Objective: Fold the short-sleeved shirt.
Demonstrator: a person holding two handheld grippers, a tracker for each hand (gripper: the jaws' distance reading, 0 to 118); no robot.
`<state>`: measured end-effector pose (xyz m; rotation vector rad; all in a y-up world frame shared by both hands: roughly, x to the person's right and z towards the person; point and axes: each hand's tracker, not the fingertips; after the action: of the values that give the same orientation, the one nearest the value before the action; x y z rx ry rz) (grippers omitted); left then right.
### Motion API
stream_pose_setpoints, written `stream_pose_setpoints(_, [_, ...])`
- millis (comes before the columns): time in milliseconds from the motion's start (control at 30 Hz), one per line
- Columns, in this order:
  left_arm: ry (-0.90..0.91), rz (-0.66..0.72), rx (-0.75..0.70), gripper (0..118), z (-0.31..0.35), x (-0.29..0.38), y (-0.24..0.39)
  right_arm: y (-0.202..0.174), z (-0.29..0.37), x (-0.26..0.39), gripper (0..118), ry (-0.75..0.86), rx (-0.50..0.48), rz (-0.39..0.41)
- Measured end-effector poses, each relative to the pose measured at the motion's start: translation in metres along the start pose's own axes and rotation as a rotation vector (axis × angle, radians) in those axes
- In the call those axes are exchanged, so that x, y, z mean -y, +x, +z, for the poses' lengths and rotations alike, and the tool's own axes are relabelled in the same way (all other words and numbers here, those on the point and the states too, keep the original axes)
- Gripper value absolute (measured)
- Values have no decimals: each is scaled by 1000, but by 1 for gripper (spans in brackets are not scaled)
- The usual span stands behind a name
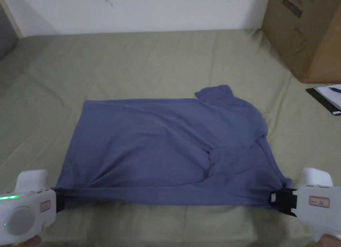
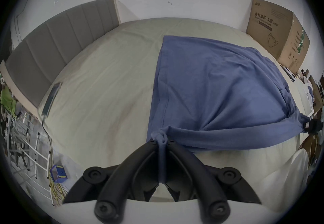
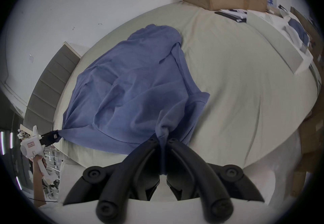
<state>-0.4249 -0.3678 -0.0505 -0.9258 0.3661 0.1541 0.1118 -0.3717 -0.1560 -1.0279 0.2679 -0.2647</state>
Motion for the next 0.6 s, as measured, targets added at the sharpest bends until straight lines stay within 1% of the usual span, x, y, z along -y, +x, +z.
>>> stream_pose_setpoints(67, [0, 9, 14, 1, 1, 7, -4, 0, -1, 10, 4, -1, -2, -13])
stream_pose_setpoints(100, [4, 14, -1, 1, 0, 9, -6, -1, 0, 13, 4, -1, 2, -14])
stream_pose_setpoints(167, [9, 17, -2, 1, 1, 9, -8, -2, 2, 14, 4, 2, 13, 3])
stream_pose_setpoints(267, [19, 32, 4, 1, 5, 9, -6, -6, 2, 11, 4, 10, 23, 6])
stream_pose_setpoints(333, [34, 37, 1, 4, 4, 8, -6, -9, 2, 10, 6, 24, 34, 37])
stream_pose_setpoints(367, [42, 45, -2, 13, 3, 9, -5, -11, 1, 10, 13, 26, 45, 52])
stream_pose_setpoints(400, [31, 42, -9, 33, 4, 8, -4, -12, 0, 9, 30, 15, 55, 68])
stream_pose_setpoints(433, [25, 41, -6, 74, 4, 8, -4, -13, 0, 9, 71, 8, 69, 77])
stream_pose_setpoints(467, [27, 42, 1, 100, 7, 9, -6, -14, 0, 11, 101, 10, 82, 85])
stream_pose_setpoints(500, [31, 45, 19, 114, 9, 11, -6, -14, 2, 13, 112, 10, 88, 95])
stream_pose_setpoints(533, [40, 53, 33, 116, 13, 13, -7, -14, 5, 14, 111, 16, 87, 99])
stream_pose_setpoints(600, [73, 62, 52, 116, 28, 15, -11, -16, 21, 16, 109, 66, 74, 111])
